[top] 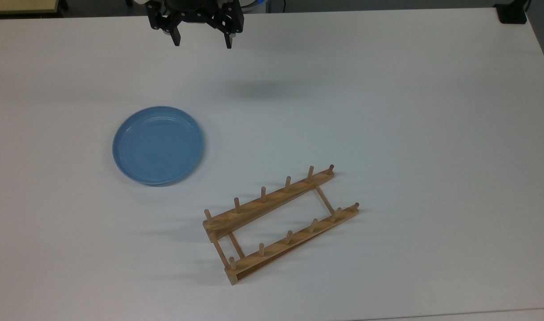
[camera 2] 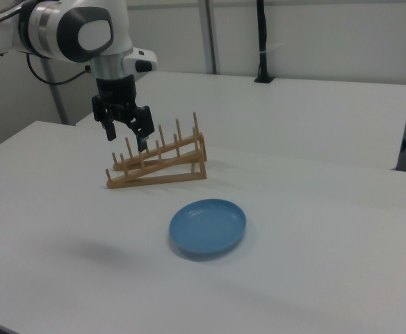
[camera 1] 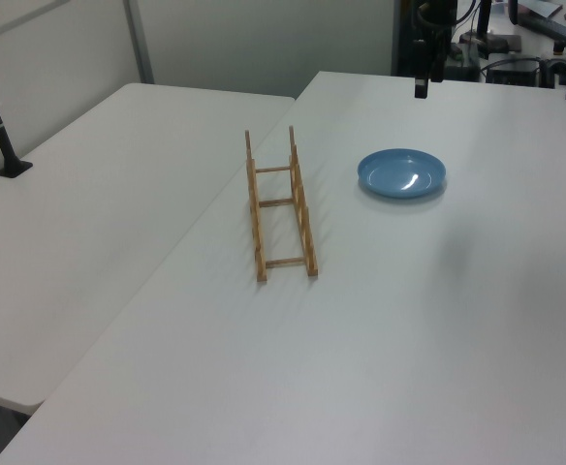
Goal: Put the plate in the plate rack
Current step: 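Move the gripper over to the rim of the blue plate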
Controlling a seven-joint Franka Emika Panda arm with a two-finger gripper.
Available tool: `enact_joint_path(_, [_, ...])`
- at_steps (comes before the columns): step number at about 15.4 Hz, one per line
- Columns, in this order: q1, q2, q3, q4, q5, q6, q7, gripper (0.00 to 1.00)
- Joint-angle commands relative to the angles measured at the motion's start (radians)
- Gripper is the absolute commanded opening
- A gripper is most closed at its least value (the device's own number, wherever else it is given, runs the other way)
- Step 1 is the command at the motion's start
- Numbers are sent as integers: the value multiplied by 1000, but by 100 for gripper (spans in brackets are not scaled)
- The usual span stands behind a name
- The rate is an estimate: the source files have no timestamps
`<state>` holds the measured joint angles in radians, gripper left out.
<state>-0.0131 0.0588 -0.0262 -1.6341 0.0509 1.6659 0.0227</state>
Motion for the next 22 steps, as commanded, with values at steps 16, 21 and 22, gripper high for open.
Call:
enact_joint_path(16, [-33, 9, 0, -15, -45, 31, -159, 100])
enact_joint_path(21, [-109, 74, -21, -16, -37, 133, -219, 99])
enact_joint_path(22, [-119, 99, -32, -16, -37, 162, -242, 99])
